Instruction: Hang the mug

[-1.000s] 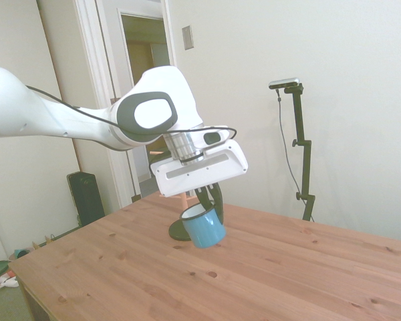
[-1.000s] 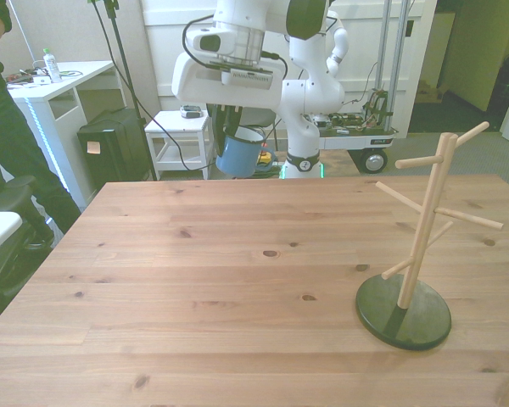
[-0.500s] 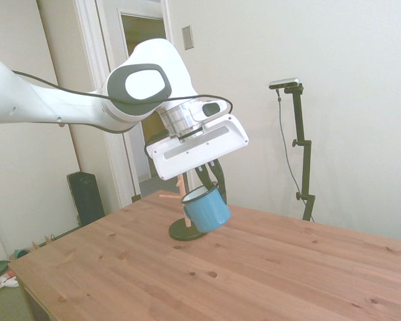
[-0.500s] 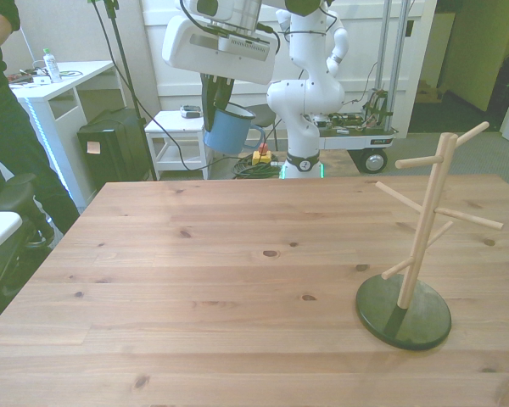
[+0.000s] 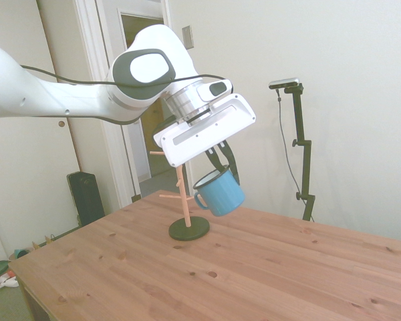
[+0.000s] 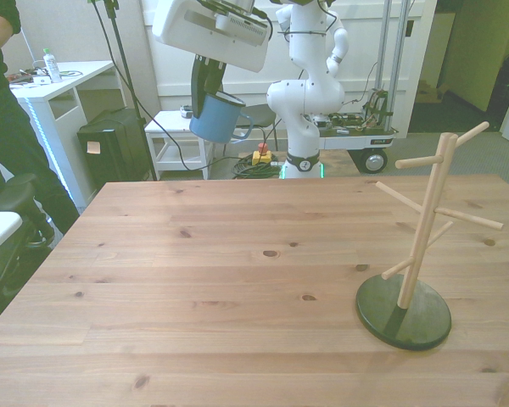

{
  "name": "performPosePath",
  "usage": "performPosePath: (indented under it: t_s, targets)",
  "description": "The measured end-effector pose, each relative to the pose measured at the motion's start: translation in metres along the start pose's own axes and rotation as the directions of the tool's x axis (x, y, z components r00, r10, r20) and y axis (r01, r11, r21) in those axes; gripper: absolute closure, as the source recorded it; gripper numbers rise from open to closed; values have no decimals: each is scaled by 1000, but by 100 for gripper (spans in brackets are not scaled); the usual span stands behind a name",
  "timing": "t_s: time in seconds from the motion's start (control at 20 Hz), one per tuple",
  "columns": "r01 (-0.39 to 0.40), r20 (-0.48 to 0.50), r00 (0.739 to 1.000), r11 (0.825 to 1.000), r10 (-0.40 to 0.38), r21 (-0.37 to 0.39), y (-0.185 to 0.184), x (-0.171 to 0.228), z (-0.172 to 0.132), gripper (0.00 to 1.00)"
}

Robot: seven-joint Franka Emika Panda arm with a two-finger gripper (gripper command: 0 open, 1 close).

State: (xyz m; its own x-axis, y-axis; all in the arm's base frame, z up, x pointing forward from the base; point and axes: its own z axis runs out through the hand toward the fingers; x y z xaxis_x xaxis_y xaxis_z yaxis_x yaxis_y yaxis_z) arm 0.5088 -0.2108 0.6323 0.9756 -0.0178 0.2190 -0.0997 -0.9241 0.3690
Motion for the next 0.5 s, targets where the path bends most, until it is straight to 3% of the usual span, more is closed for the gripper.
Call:
performPosePath:
  t_s: [0.2, 0.5]
  targets:
    - [140, -55, 989, 990, -140, -18, -6, 14, 5, 100]
    - [256, -58, 965, 967, -256, -8, -23, 19, 2, 100]
